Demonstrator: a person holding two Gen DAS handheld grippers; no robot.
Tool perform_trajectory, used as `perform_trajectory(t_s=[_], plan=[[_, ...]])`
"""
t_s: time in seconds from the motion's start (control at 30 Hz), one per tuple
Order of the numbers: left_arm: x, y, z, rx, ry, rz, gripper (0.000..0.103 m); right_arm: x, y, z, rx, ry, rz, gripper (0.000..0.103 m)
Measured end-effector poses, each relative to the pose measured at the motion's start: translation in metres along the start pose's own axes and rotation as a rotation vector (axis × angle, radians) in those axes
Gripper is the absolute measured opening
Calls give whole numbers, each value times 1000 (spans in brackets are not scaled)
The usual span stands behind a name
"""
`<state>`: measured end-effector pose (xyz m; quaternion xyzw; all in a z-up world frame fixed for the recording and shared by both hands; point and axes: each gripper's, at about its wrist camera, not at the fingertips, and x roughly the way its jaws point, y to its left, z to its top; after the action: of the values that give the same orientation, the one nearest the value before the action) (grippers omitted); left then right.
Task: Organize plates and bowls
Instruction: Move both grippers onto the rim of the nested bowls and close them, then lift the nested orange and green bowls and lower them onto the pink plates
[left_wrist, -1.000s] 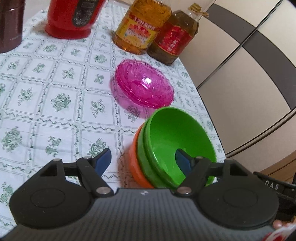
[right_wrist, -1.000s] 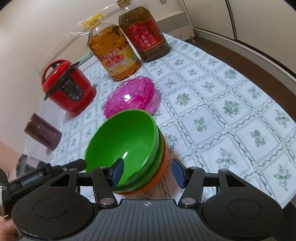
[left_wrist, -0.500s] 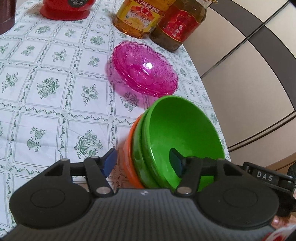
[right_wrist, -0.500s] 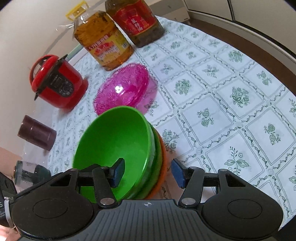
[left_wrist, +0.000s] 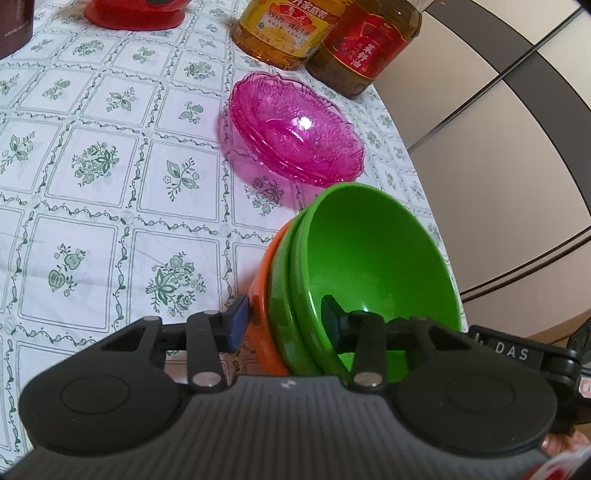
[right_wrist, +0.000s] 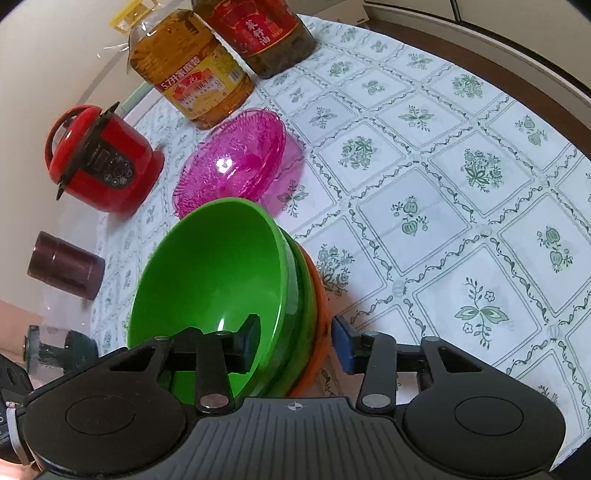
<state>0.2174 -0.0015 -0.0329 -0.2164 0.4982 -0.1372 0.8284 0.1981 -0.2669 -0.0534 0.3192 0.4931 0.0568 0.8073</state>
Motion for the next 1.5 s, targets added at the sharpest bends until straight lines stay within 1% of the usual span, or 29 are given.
perform_trajectory(t_s=[0.03, 0.33, 0.57, 0.77, 1.0, 1.2, 1.5], plan=[[0, -1, 0, 3, 0, 3, 36, 0, 0, 0, 1, 2, 1, 38], [0, -7, -2, 49, -5, 34, 35, 1, 1, -1, -13, -3, -14, 35], [-2, -11, -3, 61, -9, 49, 35, 0, 0, -2, -17, -8, -15, 34], [-3, -12, -2, 55, -3, 44, 35, -3, -1, -1, -17, -16, -16, 33], [-6, -21, 1, 63, -18, 51, 35, -11, 3, 2, -28, -32, -17, 33], [-9, -30, 10, 68, -35, 54, 35, -17, 7, 13, -30, -42, -15, 33], [-11, -47, 31, 64, -65, 50, 35, -30, 25, 40, -77, -90, -22, 33]])
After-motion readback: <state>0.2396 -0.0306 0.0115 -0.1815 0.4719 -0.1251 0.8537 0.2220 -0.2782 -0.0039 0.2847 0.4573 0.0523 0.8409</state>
